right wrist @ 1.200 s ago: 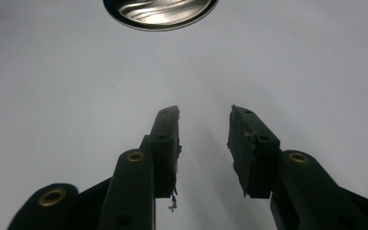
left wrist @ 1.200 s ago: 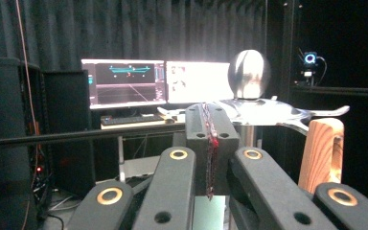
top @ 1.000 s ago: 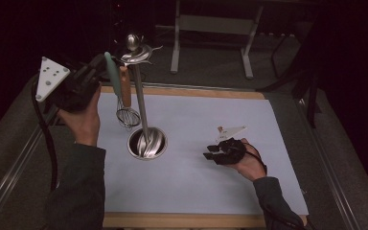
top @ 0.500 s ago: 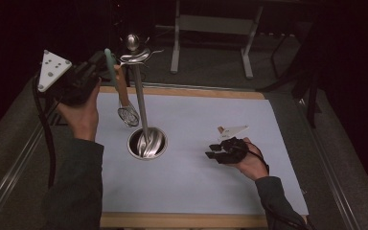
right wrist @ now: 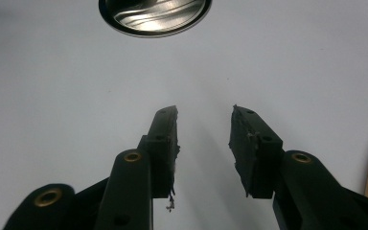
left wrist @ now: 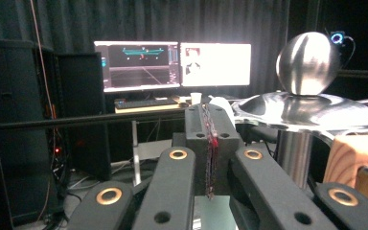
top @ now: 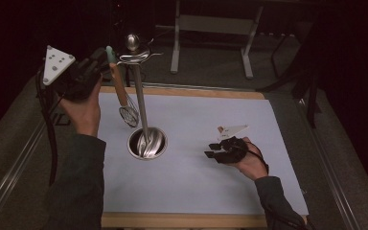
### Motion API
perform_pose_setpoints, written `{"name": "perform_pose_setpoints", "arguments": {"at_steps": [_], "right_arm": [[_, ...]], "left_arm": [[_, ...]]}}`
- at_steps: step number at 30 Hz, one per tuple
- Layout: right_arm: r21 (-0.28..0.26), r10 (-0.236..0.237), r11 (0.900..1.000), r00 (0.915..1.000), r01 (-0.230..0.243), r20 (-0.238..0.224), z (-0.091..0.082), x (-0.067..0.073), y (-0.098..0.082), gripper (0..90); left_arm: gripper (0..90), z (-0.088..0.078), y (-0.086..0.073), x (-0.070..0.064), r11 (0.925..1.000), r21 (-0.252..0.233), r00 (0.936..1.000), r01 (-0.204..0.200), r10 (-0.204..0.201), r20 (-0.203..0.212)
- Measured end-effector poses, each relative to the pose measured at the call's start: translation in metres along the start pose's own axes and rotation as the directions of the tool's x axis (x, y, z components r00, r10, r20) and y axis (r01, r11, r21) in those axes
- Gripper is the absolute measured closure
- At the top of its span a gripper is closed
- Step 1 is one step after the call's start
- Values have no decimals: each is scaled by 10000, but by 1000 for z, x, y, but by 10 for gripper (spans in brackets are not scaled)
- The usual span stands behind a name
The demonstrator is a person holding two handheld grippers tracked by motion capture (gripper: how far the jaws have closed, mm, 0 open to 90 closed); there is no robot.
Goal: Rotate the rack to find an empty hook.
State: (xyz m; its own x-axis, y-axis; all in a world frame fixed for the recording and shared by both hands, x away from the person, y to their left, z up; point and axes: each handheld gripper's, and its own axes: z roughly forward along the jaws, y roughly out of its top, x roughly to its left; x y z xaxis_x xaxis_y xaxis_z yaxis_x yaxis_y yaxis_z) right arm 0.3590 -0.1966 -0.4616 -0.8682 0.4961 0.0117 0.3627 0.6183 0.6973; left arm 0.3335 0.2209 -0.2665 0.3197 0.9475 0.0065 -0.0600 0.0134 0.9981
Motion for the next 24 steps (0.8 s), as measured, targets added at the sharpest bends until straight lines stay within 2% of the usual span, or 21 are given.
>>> {"name": "perform_pose_setpoints", "arguments": {"at_steps": [7,13,24], "right_arm": [[19,51,10000,10000,-51,-10,0,-2,-3,617],[32,120,9999,9999,-120,24,-1,-3,-6,617],[35,221,9997,9997,-221,70,-2,-6,-10,615]], "left_arm": [[896,3,1,0,10000,89,10000,22,-21,-58],[885,2,0,2,9994,313,9999,-164,166,-47],[868,-8,0,9,9988,346,9994,-359,360,-11]]}}
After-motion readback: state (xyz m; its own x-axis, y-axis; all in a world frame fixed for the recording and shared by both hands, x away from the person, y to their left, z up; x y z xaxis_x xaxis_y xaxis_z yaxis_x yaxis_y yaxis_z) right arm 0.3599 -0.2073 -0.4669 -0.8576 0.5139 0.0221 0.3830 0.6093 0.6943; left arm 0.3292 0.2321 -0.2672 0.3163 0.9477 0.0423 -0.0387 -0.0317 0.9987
